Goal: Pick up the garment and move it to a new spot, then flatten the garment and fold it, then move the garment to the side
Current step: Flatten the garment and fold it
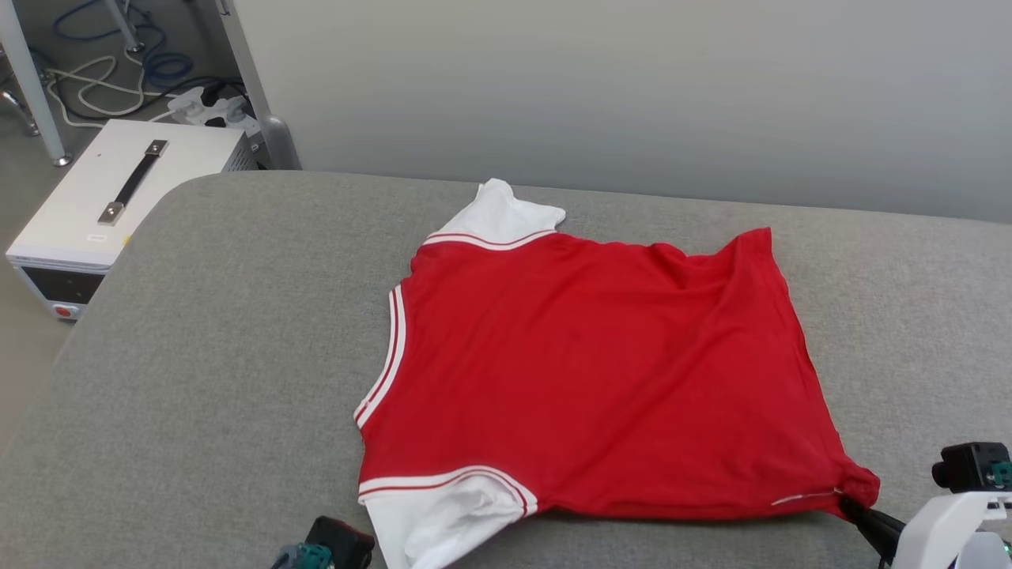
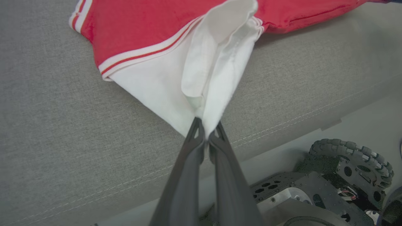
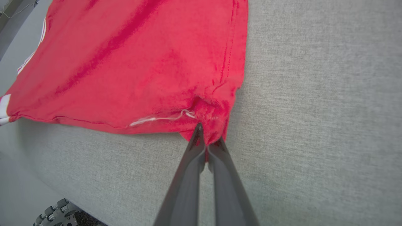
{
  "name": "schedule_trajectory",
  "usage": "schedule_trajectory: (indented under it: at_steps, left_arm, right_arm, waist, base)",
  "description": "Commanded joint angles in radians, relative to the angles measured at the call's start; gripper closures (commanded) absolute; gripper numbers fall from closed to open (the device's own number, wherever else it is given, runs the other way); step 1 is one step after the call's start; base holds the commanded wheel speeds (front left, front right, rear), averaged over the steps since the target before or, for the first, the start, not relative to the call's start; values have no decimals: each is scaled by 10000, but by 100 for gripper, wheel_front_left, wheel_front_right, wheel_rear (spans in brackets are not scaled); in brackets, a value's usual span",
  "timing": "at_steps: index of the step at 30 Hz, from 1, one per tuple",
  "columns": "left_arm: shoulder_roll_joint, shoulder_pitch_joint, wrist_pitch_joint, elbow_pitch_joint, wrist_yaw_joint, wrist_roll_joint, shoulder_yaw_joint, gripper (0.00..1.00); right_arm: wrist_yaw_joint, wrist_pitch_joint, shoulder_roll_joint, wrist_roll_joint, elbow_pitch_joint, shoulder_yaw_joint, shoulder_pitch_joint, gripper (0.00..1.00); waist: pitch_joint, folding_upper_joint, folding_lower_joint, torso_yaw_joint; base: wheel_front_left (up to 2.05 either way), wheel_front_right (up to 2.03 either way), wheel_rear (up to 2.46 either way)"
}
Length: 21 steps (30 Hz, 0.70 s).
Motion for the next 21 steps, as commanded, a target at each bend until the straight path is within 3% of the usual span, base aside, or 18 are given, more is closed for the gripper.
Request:
schedule_trajectory:
  at_steps: [1,11,21]
  left_arm:
    - [83,247,57,-141,84,-116,-68,100]
    - [264,-195,-178,-440,379,567,32,100]
    - [223,-2480,-156,149,7,1245,260,100]
  right_arm:
    - [-15,73,-10,-90,-246,-203,371,100]
    - [-15,605,615,-1211,-2254,-2026,1461,100]
    - [-15,1510,1342,-2347,-3246,-3114,610,100]
  waist:
    - [-58,-1,1,-52]
    - [368,-1,1,-292]
    - [1323,-1,1,-431]
  base:
    - [0,0,0]
    - [0,0,0]
    - [0,0,0]
